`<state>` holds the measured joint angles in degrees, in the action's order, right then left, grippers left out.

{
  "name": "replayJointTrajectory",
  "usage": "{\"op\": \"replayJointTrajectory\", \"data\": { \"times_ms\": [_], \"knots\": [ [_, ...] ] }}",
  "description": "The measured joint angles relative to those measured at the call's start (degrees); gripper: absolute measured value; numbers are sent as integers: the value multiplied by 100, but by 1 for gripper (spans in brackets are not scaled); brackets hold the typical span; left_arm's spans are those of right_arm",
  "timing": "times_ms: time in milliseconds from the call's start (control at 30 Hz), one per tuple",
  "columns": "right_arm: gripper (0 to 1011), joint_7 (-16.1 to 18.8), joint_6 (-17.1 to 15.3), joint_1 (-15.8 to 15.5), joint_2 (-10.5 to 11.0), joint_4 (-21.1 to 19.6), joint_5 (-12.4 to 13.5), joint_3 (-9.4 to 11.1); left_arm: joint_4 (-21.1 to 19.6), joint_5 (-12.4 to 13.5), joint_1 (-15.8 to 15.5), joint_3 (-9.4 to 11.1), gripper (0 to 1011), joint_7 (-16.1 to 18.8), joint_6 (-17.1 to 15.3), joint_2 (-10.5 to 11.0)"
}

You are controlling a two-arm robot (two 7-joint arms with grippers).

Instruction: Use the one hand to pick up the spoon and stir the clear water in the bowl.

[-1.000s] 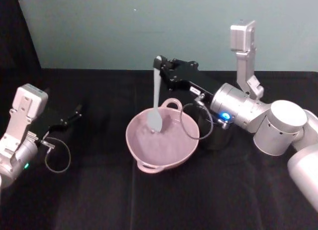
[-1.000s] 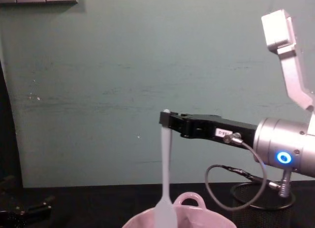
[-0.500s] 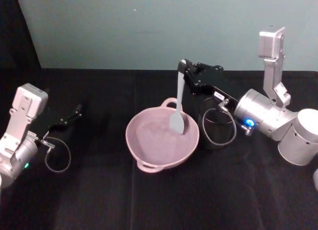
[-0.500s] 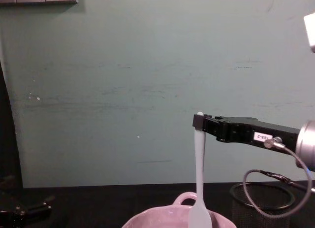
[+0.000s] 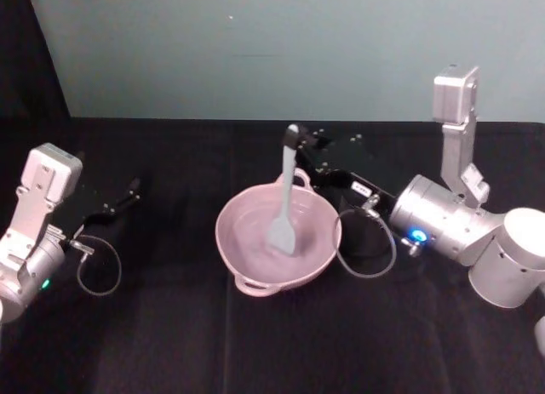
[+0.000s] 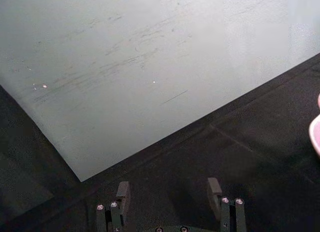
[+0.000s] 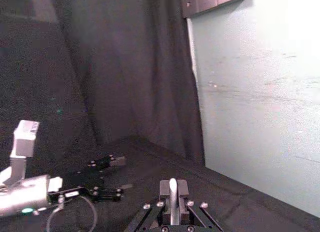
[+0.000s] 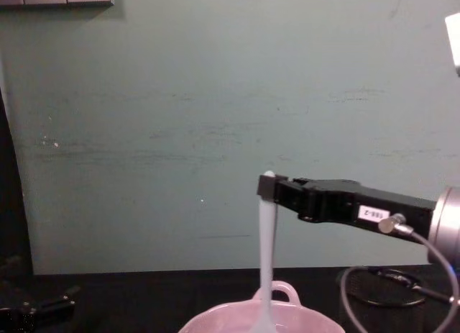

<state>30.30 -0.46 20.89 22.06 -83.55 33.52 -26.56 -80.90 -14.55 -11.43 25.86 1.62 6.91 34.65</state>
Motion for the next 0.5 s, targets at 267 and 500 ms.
{"op": "replayJointTrajectory", "data": {
  "times_ms": [267,500],
  "knots": [
    [96,74,-20,197,-245,189,-12,-244,0,0,0,0,1011,0,0,0],
    [96,81,2,503,-492,544,-86,-377,0,0,0,0,1011,0,0,0]
  ]
}}
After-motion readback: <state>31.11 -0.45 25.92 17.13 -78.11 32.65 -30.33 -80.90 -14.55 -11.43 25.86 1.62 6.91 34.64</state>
